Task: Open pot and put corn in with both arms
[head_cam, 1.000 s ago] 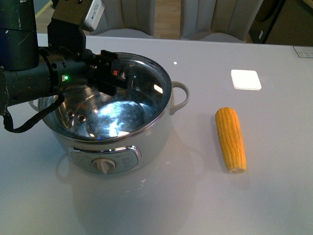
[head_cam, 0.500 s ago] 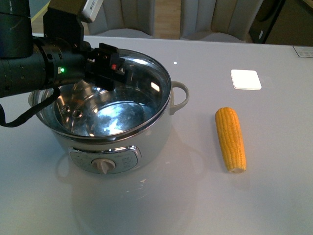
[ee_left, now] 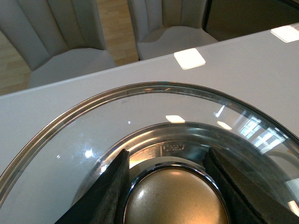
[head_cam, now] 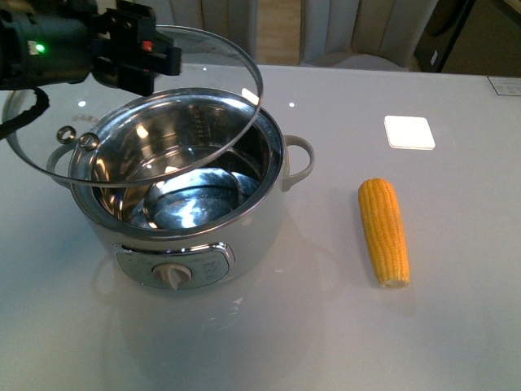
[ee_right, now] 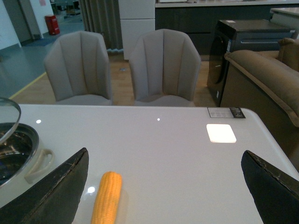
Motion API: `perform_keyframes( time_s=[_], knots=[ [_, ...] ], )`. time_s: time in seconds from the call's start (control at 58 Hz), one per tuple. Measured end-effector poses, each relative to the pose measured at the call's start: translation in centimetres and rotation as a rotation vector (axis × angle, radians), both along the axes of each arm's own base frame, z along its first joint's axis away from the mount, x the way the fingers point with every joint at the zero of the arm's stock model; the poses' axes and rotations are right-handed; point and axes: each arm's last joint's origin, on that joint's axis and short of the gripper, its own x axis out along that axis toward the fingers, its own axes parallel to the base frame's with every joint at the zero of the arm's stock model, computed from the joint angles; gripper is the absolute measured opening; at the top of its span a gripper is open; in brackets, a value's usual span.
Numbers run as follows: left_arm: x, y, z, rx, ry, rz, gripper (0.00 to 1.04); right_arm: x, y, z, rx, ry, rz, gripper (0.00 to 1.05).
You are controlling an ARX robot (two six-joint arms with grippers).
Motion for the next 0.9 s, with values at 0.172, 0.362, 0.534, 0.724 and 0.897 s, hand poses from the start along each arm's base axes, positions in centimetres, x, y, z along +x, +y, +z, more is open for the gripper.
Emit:
perform_keyframes(
  time_s=[0.172, 0.362, 0.534, 0.724, 0.897],
  knots=[
    [-1.0, 3.2, -0.2, 0.004, 0.017, 0.079, 0.43, 0.0, 0.0, 0.0, 0.000, 0.000, 0.000, 0.96],
    [-2.3, 5.9, -0.9, 0.002, 0.031, 0.134, 0.43, 0.0, 0.0, 0.0, 0.000, 0.000, 0.000, 0.96],
    [-3.1, 8.9, -1.5, 0.003, 0.038, 0.209, 0.43, 0.0, 0.0, 0.0, 0.000, 0.000, 0.000, 0.96],
    [-3.5, 11.9, -1.6, -0.003, 0.026, 0.284, 0.43, 0.0, 0.0, 0.0, 0.000, 0.000, 0.000, 0.96],
    [-4.0, 14.3, -1.6, 0.016, 0.007, 0.312, 0.43, 0.0, 0.0, 0.0, 0.000, 0.000, 0.000, 0.96]
  ],
)
